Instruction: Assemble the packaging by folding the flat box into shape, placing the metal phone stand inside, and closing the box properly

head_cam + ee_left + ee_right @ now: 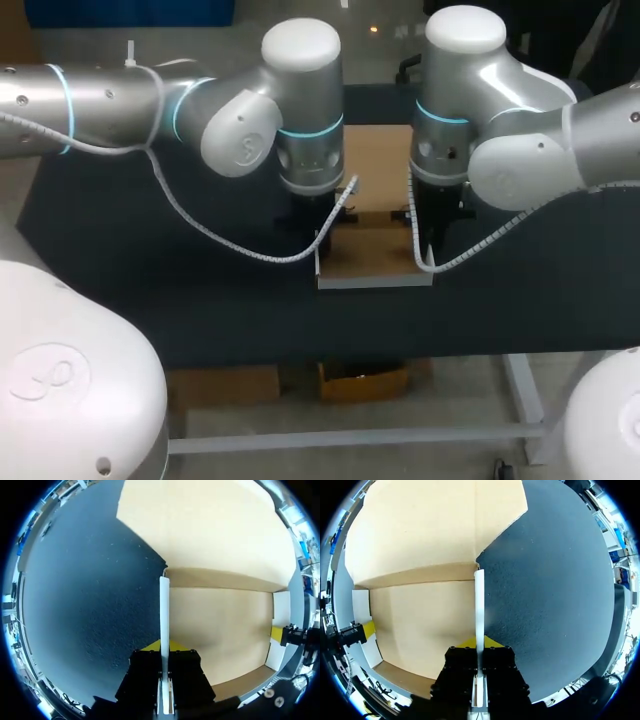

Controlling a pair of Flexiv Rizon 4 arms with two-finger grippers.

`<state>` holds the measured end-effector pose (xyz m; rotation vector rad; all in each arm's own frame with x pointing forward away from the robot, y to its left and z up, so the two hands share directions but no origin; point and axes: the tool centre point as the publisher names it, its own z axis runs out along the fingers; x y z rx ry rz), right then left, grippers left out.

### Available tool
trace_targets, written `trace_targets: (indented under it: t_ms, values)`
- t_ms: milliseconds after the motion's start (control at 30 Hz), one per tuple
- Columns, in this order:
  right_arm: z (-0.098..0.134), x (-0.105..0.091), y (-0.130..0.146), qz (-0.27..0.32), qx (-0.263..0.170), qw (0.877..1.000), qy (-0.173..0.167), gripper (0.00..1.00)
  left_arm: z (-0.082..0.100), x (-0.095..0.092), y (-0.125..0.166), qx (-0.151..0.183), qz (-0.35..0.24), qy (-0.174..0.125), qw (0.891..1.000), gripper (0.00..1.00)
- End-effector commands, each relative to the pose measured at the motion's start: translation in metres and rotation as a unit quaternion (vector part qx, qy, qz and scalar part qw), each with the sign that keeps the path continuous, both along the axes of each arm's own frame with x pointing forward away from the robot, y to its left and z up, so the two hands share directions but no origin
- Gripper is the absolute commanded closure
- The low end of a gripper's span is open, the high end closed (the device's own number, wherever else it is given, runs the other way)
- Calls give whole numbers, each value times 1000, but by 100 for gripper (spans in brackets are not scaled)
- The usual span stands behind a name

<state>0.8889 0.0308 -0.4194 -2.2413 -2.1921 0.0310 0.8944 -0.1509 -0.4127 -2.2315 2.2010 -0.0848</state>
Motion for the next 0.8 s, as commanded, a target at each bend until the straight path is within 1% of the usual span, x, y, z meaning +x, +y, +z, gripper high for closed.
trace_targets:
  t_ms: [33, 100, 233, 333, 400, 433, 633, 667, 800]
  values:
    - [0, -1, 1, 0, -1, 1000, 0, 83, -3, -5, -3, 11, 4, -7, 1000, 100]
    - [0, -1, 1, 0, -1, 1000, 0, 67, -3, -5, -3, 12, 4, -8, 1000, 100]
    - [7, -2, 1, 5, -2, 1000, -10, 45, 0, -6, -2, 12, 6, -12, 1000, 100]
    - [12, -5, 1, 10, 8, 1000, -23, 14, 1, -7, -1, 11, 5, -15, 1000, 100]
    - [17, -7, -1, 18, 21, 999, -31, 7, 2, -7, 0, 11, 4, -16, 1000, 100]
    - [20, -8, -2, 23, 25, 999, -37, 1, 3, -7, 0, 10, 4, -17, 1000, 100]
    - [41, -20, -14, 51, 52, 994, -78, 0, 5, -7, 3, 11, 1, -20, 1000, 100]
    - [45, -22, -17, 58, 61, 993, -86, 0, 5, -6, 4, 11, 1, -20, 1000, 100]
    - [61, -31, -28, 88, 70, 986, -120, 0, 5, -5, 6, 12, -1, -19, 1000, 100]
